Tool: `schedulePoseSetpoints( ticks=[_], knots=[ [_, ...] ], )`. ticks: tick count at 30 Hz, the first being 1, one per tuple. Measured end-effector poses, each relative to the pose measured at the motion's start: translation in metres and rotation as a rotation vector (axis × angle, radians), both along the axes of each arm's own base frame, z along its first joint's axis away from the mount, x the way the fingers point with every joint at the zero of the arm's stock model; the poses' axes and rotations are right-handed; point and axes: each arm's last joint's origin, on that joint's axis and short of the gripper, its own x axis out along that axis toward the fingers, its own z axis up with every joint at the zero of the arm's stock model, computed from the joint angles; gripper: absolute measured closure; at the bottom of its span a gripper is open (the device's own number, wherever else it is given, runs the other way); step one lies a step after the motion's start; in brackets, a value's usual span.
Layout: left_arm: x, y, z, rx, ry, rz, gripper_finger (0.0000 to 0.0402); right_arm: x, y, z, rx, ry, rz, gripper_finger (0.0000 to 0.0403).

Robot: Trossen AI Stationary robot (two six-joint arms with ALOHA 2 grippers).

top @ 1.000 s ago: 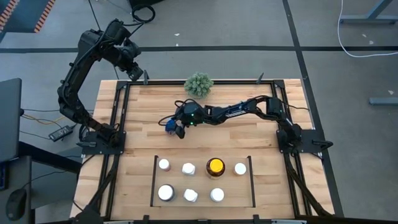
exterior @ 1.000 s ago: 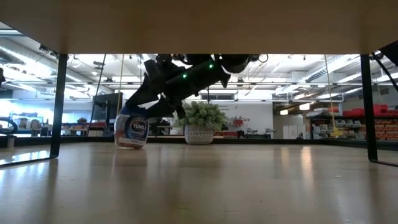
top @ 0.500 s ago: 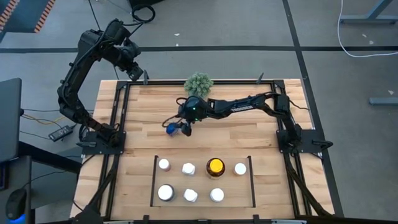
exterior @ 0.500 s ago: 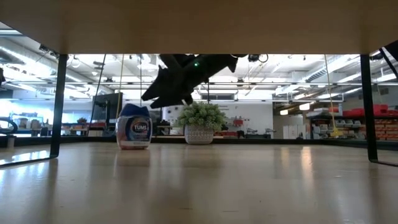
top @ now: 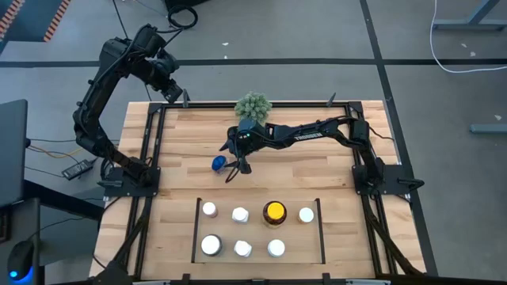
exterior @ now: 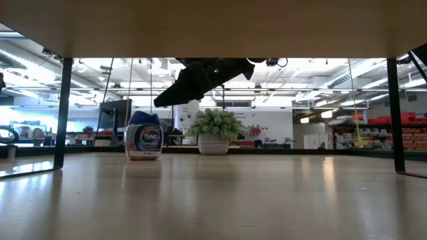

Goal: Pick and place medicine bottles onto shelf by color
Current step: Put the blue pill bottle on the shelf

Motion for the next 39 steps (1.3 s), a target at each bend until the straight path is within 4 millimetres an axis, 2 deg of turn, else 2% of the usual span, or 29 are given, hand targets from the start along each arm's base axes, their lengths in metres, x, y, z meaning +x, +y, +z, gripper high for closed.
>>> schedulePoseSetpoints(
  ticks=[7,17,23,31,39],
  knots=[
    [0.004,-0.003,0.0,-0.003,-0.002,-0.011,0.0376,0.002,-0.008,-0.003,-0.062,-0.041,0.033,0.007],
    [0.012,-0.008,0.0,-0.016,-0.008,-0.022,0.0371,0.01,-0.009,-0.028,-0.055,-0.059,0.046,0.007],
    [0.014,-0.01,0.0,-0.029,-0.015,-0.002,0.0378,0.012,-0.01,-0.041,-0.004,-0.04,0.054,0.007],
    [0.015,-0.01,0.0,-0.033,-0.017,0.003,0.0368,0.016,-0.001,-0.058,0.03,-0.019,0.068,0.007],
    [0.015,-0.01,0.0,-0.033,-0.017,0.003,0.0378,0.017,0.0,-0.061,0.126,0.015,-0.024,0.0095]
  ],
)
